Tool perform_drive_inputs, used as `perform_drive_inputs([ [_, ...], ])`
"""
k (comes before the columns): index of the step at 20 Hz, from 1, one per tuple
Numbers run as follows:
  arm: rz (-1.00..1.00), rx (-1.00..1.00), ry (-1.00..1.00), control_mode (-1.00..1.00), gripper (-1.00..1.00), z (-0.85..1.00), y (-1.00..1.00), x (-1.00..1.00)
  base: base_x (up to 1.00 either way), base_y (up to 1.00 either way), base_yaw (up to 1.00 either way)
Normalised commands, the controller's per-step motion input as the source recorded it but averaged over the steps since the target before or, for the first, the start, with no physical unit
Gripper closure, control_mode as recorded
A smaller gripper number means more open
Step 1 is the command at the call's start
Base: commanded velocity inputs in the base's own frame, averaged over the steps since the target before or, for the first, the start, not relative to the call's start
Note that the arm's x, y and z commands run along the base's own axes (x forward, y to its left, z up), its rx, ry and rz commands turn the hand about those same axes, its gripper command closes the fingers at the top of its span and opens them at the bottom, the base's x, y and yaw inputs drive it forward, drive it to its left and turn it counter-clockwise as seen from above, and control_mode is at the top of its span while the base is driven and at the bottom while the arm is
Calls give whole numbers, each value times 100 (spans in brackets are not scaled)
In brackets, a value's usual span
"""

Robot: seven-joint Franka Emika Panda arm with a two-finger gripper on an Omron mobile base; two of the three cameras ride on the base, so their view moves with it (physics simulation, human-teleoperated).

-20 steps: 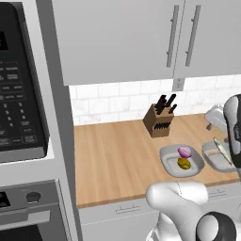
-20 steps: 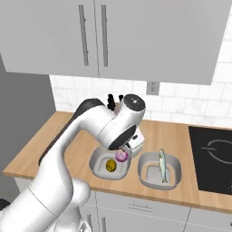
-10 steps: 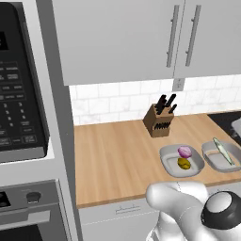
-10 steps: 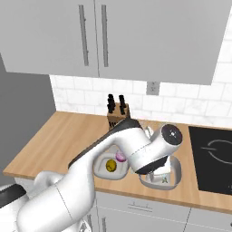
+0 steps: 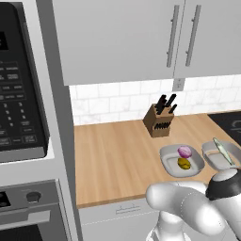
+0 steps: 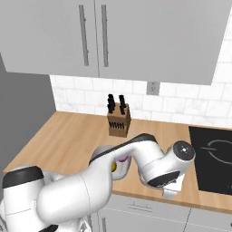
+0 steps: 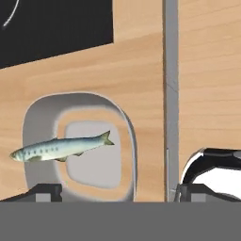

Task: Take the meat container that has the fish and place it on the second highest rack of the freezer. Then take the vegetable container that has the lemon and onion and place it on the highest rack of the freezer.

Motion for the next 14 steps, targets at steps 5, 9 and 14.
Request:
perform_drive_inputs([
  [5,-1,7,6,-100,-100,-21,3,-15,0,0,0],
  [9,16,2,2,-100,-100,-5,11,0,0,0,0],
  [14,11,1,3,-100,-100,-23,3,6,0,0,0],
])
